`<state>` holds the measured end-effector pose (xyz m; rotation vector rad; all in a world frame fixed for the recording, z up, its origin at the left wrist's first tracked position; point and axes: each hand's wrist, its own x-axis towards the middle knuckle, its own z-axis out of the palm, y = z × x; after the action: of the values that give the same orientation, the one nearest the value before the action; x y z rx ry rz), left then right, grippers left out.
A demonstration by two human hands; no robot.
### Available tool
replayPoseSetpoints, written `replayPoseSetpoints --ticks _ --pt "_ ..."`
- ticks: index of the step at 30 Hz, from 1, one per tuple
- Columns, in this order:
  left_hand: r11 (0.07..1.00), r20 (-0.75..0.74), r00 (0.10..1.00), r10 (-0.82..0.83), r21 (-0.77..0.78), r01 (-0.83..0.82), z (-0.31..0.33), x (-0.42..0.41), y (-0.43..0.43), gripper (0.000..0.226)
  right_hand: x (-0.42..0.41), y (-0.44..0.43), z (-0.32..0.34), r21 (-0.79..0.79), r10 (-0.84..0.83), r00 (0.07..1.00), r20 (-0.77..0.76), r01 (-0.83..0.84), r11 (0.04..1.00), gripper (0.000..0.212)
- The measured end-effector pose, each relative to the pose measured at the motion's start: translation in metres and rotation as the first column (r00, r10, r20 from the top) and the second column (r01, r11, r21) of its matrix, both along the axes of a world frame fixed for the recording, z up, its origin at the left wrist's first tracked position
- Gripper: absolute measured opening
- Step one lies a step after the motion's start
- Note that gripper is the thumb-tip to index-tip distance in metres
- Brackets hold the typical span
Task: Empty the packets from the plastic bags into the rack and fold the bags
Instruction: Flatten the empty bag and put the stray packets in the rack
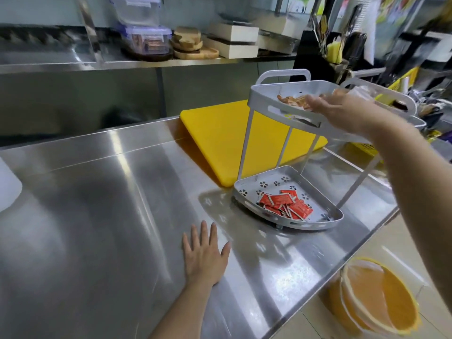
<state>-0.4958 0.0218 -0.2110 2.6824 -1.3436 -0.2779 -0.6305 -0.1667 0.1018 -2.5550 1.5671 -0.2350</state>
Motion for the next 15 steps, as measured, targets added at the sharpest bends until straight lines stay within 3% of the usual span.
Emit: replayPoseSetpoints --ticks 1,3,5,7,11,15 --pt "1.0 -0.014 1.0 0.001 0.018 0.0 0.001 0.0 0.0 0.076 0.0 0.0 0.003 -0.006 0.007 1.0 -0.023 -0.007 1.0 0.08" --pt "0.999 -0.058 0.998 -0.007 0.041 0.009 0.005 0.001 0.0 0.07 -0.001 0.001 0.005 -0.191 0.024 1.0 -0.01 -0.026 0.981 0.078" --pt "0.999 -0.116 0.993 -0.022 0.025 0.025 0.008 0.009 0.001 0.069 0.003 0.008 0.001 -0.404 0.067 0.983 0.17 0.008 0.915 0.066" --pt "0.999 -0.141 0.989 -0.053 -0.018 0.051 0.013 0.021 0.009 0.063 0.015 0.024 -0.008 -0.517 0.152 0.93 0.334 0.045 0.855 0.053" --pt "0.992 -0.175 0.984 0.044 -0.11 -0.064 0.029 0.057 0.048 0.058 0.067 0.064 -0.052 -0.518 0.412 0.834 0.367 -0.184 0.835 0.036" --pt "0.951 -0.173 0.953 0.248 -0.145 -0.273 0.046 0.099 0.114 0.059 0.138 0.121 -0.112 -0.328 0.563 0.763 0.316 -0.469 0.82 0.039"
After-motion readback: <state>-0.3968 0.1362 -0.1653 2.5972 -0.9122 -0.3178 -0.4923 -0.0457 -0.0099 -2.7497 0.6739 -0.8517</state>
